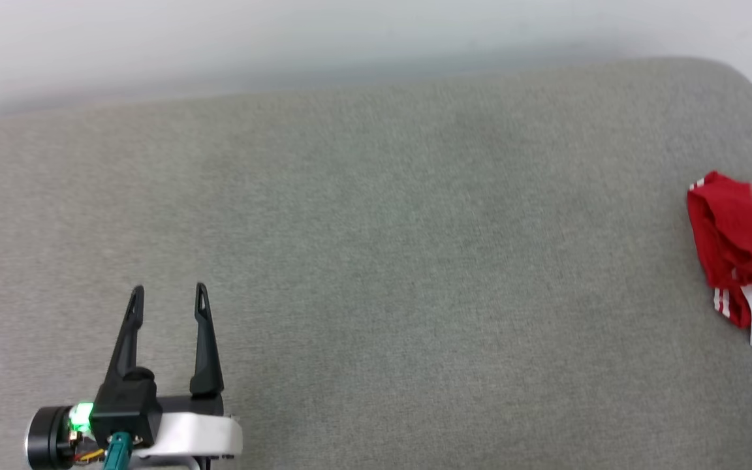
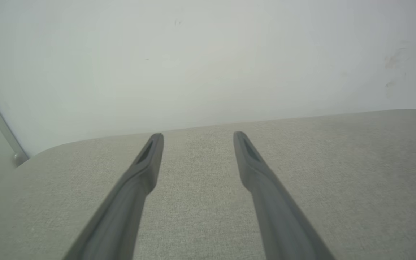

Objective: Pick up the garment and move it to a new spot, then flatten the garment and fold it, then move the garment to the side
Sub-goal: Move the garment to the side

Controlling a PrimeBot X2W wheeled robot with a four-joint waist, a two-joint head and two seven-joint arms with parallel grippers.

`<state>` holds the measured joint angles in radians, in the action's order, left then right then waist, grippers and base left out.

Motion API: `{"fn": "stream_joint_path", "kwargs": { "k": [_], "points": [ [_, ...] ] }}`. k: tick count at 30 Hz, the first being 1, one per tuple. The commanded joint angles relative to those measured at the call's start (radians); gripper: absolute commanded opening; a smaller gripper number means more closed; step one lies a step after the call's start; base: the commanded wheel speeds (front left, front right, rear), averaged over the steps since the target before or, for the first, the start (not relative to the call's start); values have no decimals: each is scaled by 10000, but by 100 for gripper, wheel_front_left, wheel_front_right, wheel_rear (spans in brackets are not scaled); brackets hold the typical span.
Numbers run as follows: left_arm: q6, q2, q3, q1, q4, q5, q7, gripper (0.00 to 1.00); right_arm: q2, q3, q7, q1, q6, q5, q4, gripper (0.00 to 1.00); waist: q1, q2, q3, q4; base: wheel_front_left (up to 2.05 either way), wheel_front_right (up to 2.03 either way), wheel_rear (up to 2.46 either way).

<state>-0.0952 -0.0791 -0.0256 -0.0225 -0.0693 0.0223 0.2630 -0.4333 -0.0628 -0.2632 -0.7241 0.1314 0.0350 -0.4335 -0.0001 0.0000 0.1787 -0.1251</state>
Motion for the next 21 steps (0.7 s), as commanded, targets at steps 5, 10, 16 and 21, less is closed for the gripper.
{"fn": "stream_joint_path", "kwargs": {
  "k": [5, 10, 16, 21],
  "points": [
    [36, 72, -27, -381, 166, 33, 21, 100, 1002, 22, -12, 1925, -14, 18, 1903, 100, 1, 0, -771, 401, 0, 0, 0],
    [72, 107, -130, -536, 348, -7, 21, 100, 1778, 305, -14, 3553, -14, 193, 2564, 100, 1, 0, -1078, 546, 0, 0, 0],
    [124, 148, -216, -692, 543, 12, 21, 100, 2331, 688, -15, 5180, -14, 668, 2586, 100, 1, 0, -1355, 643, 0, 0, 0],
    [169, 156, -204, -785, 673, 41, 21, 100, 2799, 1319, -15, 6342, -14, 862, 2870, 100, 1, 0, -1551, 767, 0, 0, 0]
  ]
}}
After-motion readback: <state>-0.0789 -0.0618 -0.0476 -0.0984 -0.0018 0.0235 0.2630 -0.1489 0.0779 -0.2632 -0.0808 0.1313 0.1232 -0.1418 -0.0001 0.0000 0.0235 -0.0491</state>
